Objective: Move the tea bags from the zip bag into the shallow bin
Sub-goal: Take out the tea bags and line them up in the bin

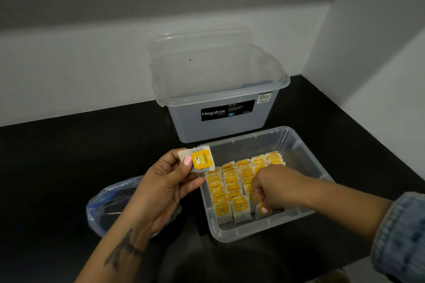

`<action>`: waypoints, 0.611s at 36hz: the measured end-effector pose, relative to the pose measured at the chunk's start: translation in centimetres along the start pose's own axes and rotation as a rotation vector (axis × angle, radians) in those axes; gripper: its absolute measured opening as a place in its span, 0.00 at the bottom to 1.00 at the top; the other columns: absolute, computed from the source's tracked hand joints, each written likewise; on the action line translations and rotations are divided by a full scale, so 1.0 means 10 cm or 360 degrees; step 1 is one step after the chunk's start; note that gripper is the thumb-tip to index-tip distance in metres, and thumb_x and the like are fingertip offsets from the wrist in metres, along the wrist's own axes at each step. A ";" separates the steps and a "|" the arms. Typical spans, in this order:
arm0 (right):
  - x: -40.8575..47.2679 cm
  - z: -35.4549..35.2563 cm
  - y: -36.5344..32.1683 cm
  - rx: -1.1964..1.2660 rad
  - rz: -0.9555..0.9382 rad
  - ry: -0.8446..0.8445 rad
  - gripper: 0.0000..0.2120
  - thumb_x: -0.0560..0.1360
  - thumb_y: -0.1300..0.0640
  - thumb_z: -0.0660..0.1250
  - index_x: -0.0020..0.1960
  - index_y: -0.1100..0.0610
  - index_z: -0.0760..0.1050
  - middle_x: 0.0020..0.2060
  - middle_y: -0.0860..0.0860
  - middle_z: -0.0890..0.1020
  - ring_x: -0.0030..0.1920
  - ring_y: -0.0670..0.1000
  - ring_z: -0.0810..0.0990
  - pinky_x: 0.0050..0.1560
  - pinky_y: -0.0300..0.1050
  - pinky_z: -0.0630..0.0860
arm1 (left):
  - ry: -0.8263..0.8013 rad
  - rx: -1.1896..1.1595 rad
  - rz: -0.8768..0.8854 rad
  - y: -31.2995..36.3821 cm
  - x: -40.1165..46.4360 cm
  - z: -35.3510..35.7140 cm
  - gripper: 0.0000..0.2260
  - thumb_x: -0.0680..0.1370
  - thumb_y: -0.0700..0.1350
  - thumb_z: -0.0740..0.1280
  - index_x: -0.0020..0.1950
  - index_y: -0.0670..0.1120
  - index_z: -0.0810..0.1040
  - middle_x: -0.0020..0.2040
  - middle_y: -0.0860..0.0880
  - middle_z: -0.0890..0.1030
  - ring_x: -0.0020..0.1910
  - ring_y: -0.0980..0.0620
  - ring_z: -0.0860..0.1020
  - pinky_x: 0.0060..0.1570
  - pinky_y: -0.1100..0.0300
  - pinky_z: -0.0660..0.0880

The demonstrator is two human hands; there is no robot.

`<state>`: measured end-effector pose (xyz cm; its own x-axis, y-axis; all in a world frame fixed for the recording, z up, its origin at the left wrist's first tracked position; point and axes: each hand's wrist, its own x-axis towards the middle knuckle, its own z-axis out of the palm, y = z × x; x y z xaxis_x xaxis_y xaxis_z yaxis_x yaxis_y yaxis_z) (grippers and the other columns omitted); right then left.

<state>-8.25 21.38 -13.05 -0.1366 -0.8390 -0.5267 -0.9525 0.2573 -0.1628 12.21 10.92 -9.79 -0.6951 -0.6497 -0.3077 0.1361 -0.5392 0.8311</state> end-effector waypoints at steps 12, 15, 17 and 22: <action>0.16 0.05 0.06 -0.0051 -0.0041 0.0155 0.10 0.70 0.52 0.73 0.38 0.48 0.71 0.40 0.46 0.76 0.46 0.49 0.77 0.37 0.40 0.68 | 0.0046 0.0098 0.0009 -0.05 -0.03 0.02 0.12 0.69 0.44 0.64 0.51 0.43 0.76 0.44 0.46 0.85 0.41 0.53 0.84 0.36 0.63 0.81; 0.16 0.06 0.05 -0.0133 -0.0054 0.0189 0.10 0.71 0.51 0.72 0.39 0.48 0.70 0.40 0.46 0.76 0.46 0.49 0.75 0.39 0.41 0.68 | 0.0088 0.0216 0.0047 -0.08 -0.04 0.03 0.10 0.69 0.45 0.65 0.49 0.46 0.77 0.42 0.49 0.85 0.39 0.57 0.83 0.34 0.66 0.78; 0.16 0.05 0.05 -0.0160 -0.0064 0.0204 0.09 0.71 0.51 0.72 0.41 0.49 0.71 0.41 0.46 0.75 0.46 0.49 0.75 0.40 0.42 0.68 | 0.0110 0.0275 0.0070 -0.09 -0.04 0.03 0.09 0.69 0.46 0.65 0.48 0.47 0.77 0.42 0.50 0.84 0.38 0.58 0.81 0.34 0.66 0.75; 0.13 0.03 0.07 -0.0037 -0.0030 0.0196 0.09 0.69 0.52 0.74 0.46 0.51 0.75 0.41 0.46 0.77 0.46 0.48 0.76 0.37 0.39 0.68 | 0.0130 0.0297 0.0079 -0.11 -0.04 0.08 0.11 0.68 0.46 0.66 0.49 0.47 0.78 0.40 0.51 0.84 0.36 0.59 0.80 0.35 0.64 0.74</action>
<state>-9.05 20.61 -14.16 -0.1499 -0.8965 -0.4168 -0.9610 0.2312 -0.1515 11.77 12.16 -10.23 -0.6301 -0.7184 -0.2948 0.0302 -0.4020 0.9152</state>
